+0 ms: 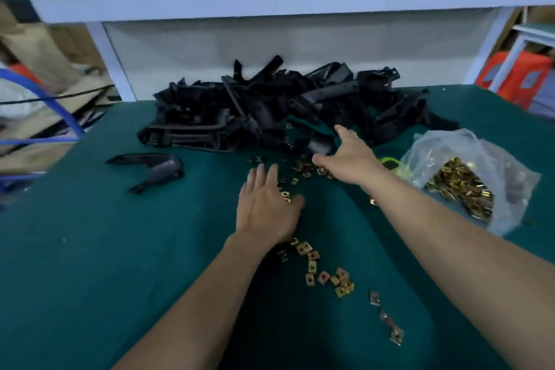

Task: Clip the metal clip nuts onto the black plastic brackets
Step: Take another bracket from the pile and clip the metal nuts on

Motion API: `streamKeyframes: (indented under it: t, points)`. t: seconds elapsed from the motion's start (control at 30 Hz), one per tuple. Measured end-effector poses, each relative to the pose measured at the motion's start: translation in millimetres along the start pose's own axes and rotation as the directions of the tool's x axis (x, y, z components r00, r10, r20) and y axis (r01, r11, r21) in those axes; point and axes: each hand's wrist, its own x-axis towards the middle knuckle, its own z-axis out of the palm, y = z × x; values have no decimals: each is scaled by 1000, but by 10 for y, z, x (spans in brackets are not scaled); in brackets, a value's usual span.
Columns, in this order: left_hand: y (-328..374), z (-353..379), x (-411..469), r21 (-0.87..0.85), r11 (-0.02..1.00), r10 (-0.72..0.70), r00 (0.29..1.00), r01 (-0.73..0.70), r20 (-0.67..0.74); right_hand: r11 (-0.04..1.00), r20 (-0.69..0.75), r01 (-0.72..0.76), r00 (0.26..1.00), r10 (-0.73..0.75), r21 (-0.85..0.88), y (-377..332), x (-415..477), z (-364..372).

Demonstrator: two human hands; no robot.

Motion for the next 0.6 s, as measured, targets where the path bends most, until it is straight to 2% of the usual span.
streamKeyframes:
  t: [0.13,0.23,0.33,0.43,0.6]
  points:
    - [13,59,214,84,992,94,995,-96,36,997,43,0,999,3,-75,-92,367,96]
    - [9,67,194,-20,984,174,982,-175,-69,989,88,37,996,-24,-146,-167,517,170]
    - [19,38,174,-142,955,237,958,-260,-165,987,3,17,1000,-16,-160,-216,582,171]
    - [44,6,213,-160,957,205,953,-243,-222,986,-159,44,985,-69,-158,-218,543,137]
    - [91,58,205,-122,961,212,941,-250,-263,965,-368,147,928,-60,215,-72,341,75]
